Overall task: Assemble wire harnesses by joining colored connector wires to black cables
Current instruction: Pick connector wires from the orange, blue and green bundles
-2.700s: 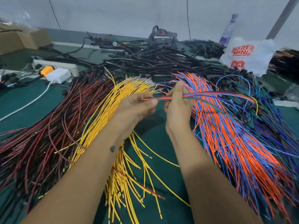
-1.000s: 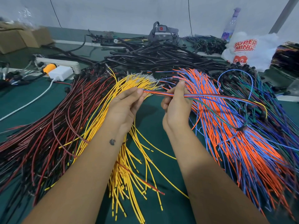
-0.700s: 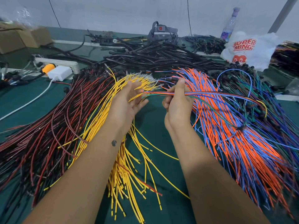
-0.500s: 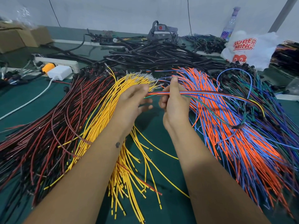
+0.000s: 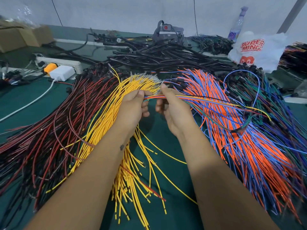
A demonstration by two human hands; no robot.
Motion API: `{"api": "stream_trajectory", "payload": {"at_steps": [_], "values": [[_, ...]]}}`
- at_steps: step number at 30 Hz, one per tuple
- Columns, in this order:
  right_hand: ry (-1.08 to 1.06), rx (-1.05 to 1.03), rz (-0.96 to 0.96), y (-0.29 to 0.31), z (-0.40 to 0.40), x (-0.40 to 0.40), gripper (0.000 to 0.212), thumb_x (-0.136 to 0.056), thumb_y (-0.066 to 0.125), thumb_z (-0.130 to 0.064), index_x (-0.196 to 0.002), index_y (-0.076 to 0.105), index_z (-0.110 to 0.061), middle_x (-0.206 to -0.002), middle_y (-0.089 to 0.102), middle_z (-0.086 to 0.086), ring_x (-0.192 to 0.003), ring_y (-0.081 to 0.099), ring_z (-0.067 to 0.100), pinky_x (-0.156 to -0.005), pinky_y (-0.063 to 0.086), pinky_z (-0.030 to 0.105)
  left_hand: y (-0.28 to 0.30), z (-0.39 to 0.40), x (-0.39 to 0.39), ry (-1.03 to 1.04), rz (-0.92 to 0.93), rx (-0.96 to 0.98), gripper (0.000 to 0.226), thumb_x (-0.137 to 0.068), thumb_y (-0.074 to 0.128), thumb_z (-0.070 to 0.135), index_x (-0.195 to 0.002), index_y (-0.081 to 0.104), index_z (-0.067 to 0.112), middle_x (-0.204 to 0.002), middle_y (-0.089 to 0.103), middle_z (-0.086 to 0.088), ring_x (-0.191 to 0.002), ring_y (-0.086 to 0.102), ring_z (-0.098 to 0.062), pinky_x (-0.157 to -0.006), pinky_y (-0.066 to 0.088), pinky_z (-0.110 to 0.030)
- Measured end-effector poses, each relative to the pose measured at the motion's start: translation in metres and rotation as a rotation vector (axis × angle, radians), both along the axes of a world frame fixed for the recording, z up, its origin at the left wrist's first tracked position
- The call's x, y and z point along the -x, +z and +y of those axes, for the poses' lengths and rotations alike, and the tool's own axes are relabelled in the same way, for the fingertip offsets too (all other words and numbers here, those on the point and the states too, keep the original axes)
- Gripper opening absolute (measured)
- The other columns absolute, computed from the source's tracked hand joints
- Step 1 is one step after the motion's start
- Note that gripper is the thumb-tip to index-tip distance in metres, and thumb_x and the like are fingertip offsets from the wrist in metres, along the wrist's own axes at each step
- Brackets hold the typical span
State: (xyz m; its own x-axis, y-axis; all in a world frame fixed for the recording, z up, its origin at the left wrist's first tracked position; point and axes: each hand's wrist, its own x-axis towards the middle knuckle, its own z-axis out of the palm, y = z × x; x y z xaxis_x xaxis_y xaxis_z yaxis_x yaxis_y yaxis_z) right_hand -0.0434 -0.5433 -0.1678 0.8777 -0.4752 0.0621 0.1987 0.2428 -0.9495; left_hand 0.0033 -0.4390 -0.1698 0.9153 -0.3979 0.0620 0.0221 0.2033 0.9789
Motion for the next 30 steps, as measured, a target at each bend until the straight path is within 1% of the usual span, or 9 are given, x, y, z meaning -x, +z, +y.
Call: {"api": "stream_trajectory", "payload": {"at_steps": [3, 6, 10, 13, 16, 19, 23, 27, 30], "values": [[0.036, 0.052, -0.011, 0.000, -0.001, 0.001, 0.025, -0.098, 0.055, -0.023, -0.075, 0.054, -0.013, -0.054, 0.054, -0.003, -0.047, 0.052, 0.009, -0.053, 0.042, 0.022, 0.001, 0.001, -0.001, 0.025, 0.004, 0.001, 0.037, -0.105, 0.034, 0.019, -0.083, 0.062, 0.014, -0.053, 0.035, 0.007, -0.043, 0.033, -0.005, -0.043, 0.035, -0.016], [-0.003, 0.079, -0.060, -0.002, -0.001, 0.000, 0.024, -0.098, 0.055, -0.020, -0.075, 0.056, -0.011, -0.056, 0.058, -0.004, -0.051, 0.055, 0.007, -0.057, 0.045, 0.024, 0.002, 0.003, -0.003, 0.025, 0.045, 0.064, 0.031, -0.103, 0.041, 0.017, -0.084, 0.065, 0.013, -0.054, 0.039, 0.008, -0.047, 0.038, -0.006, -0.046, 0.040, -0.018], [-0.014, -0.008, -0.097, -0.003, -0.004, 0.000, 0.021, -0.098, 0.055, -0.021, -0.081, 0.059, -0.009, -0.057, 0.060, -0.005, -0.052, 0.057, 0.008, -0.054, 0.047, 0.019, 0.004, 0.010, -0.003, -0.046, 0.042, 0.169, 0.011, -0.094, 0.057, 0.010, -0.092, 0.068, 0.009, -0.063, 0.057, 0.004, -0.062, 0.058, -0.010, -0.063, 0.053, -0.020], [0.034, -0.063, -0.115, -0.001, -0.006, 0.000, 0.024, -0.098, 0.055, -0.022, -0.076, 0.056, -0.013, -0.056, 0.060, -0.006, -0.051, 0.057, 0.007, -0.054, 0.047, 0.018, 0.005, 0.013, -0.004, -0.064, -0.026, 0.184, 0.011, -0.093, 0.058, 0.006, -0.096, 0.067, 0.008, -0.068, 0.063, 0.002, -0.067, 0.064, -0.011, -0.073, 0.055, -0.022], [0.110, -0.070, -0.121, 0.000, -0.008, 0.003, 0.021, -0.095, 0.059, -0.017, -0.074, 0.058, -0.016, -0.059, 0.060, -0.005, -0.053, 0.058, 0.008, -0.055, 0.048, 0.018, 0.005, 0.014, -0.004, -0.065, -0.061, 0.165, 0.011, -0.093, 0.056, 0.004, -0.096, 0.067, 0.007, -0.067, 0.062, -0.001, -0.066, 0.065, -0.010, -0.072, 0.055, -0.021], [0.178, -0.006, -0.126, 0.000, -0.009, 0.006, 0.017, -0.093, 0.061, -0.011, -0.076, 0.060, -0.015, -0.064, 0.064, -0.001, -0.057, 0.061, 0.010, -0.060, 0.051, 0.019, 0.005, 0.015, -0.005, -0.081, -0.077, 0.133, 0.012, -0.092, 0.056, 0.002, -0.095, 0.067, 0.006, -0.067, 0.064, -0.001, -0.067, 0.064, -0.011, -0.071, 0.055, -0.022], [0.177, 0.035, -0.135, 0.000, -0.008, 0.007, 0.016, -0.094, 0.058, -0.006, -0.079, 0.062, -0.011, -0.065, 0.067, 0.000, -0.058, 0.063, 0.010, -0.062, 0.052, 0.020, 0.004, 0.016, -0.004, -0.098, -0.098, 0.117, 0.012, -0.092, 0.058, 0.003, -0.095, 0.068, 0.008, -0.071, 0.067, -0.002, -0.071, 0.065, -0.014, -0.072, 0.055, -0.024], [0.183, -0.016, -0.135, 0.001, -0.010, 0.007, 0.014, -0.093, 0.058, -0.004, -0.080, 0.063, -0.008, -0.067, 0.068, 0.002, -0.059, 0.064, 0.011, -0.062, 0.052, 0.020, 0.004, 0.016, -0.004, -0.012, -0.082, 0.176, 0.012, -0.086, 0.065, 0.004, -0.084, 0.069, 0.015, -0.073, 0.066, 0.005, -0.073, 0.064, -0.012, -0.072, 0.055, -0.024], [0.188, -0.038, -0.145, 0.002, -0.010, 0.007, 0.013, -0.093, 0.058, -0.004, -0.081, 0.062, -0.007, -0.069, 0.069, 0.003, -0.061, 0.064, 0.012, -0.063, 0.053, 0.021, 0.005, 0.017, -0.006, -0.012, -0.025, 0.254, 0.009, -0.082, 0.068, 0.008, -0.082, 0.069, 0.017, -0.073, 0.068, 0.006, -0.071, 0.066, -0.010, -0.072, 0.055, -0.022]]}}
